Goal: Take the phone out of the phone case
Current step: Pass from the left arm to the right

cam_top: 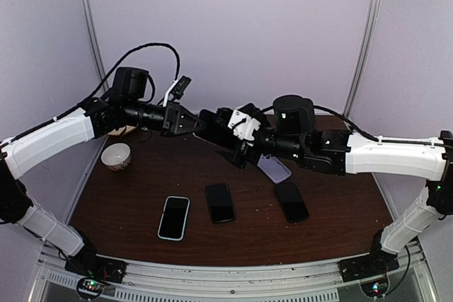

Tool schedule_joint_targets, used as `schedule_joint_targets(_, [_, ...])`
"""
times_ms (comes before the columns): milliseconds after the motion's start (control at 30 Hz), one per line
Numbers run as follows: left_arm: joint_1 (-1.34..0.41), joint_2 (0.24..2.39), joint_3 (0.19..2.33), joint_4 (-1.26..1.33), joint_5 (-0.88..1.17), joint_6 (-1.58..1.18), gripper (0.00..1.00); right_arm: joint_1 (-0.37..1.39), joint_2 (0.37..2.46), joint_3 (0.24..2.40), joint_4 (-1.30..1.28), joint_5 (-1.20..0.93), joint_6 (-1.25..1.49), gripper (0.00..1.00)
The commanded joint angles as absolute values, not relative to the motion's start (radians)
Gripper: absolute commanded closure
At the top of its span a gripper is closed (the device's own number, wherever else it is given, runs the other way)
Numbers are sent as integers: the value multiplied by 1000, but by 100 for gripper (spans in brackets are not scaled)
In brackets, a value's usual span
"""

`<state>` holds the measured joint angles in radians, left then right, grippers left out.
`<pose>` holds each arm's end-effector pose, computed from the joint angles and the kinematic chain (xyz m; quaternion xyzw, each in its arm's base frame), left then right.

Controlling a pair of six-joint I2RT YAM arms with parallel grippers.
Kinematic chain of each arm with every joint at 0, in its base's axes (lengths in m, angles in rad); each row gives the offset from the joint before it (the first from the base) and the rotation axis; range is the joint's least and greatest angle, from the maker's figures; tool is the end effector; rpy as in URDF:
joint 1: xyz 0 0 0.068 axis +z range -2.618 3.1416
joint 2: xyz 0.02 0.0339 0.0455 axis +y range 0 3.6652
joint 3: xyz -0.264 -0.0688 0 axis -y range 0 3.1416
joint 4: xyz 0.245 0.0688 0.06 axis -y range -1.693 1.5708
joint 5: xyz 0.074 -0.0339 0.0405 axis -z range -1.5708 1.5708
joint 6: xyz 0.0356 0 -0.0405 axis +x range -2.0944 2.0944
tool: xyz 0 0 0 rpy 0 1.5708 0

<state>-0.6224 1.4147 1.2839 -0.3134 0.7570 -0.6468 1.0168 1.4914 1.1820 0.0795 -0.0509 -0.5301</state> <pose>0.2456 -0.2063 0.3589 0.1877 0.7880 -0.5458 0.2144 0.1865 0.3049 0.3343 -0.5585 0.5494 0.1690 0.5980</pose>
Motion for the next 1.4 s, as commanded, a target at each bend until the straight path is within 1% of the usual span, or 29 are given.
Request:
schedule_joint_targets(0, [-617,1410,1296,-213,842,-655,100,1023,1518,1225,102,-28,-544,1])
schedule_joint_targets(167, [-617,1403,1297,-214,849,-640,100,1023,1528,1236,84,-30,-546,1])
schedule_joint_targets(200, [-617,1401,1297,-218,851,-635,100,1023,1527,1235,82,-31,-547,2])
schedule_joint_targets(500, [-616,1399,1300,-235,856,-615,100,1024,1508,1217,83,-31,-544,28])
schedule_joint_targets(700, [-617,1403,1302,-242,856,-611,100,1023,1500,1203,87,-8,-557,40])
schedule_joint_targets(833, [-617,1405,1302,-242,859,-604,100,1023,1498,1201,96,-6,-550,51])
schedule_joint_targets(900, [-615,1406,1302,-244,854,-601,100,1023,1496,1201,97,-8,-543,54])
schedule_joint_targets(1000, [-613,1405,1301,-250,845,-592,80,1023,1489,1196,102,-11,-532,58])
schedule_joint_targets(1033, [-612,1404,1300,-250,843,-590,71,1023,1485,1192,106,-9,-530,59])
schedule_joint_targets(1133, [-606,1400,1298,-262,815,-589,53,1024,1473,1182,109,-5,-518,61])
schedule_joint_targets(1233, [-600,1394,1295,-267,802,-584,38,1020,1460,1165,108,42,-504,63])
schedule_joint_targets(1367, [-595,1375,1288,-281,759,-557,24,1000,1445,1144,83,84,-451,63])
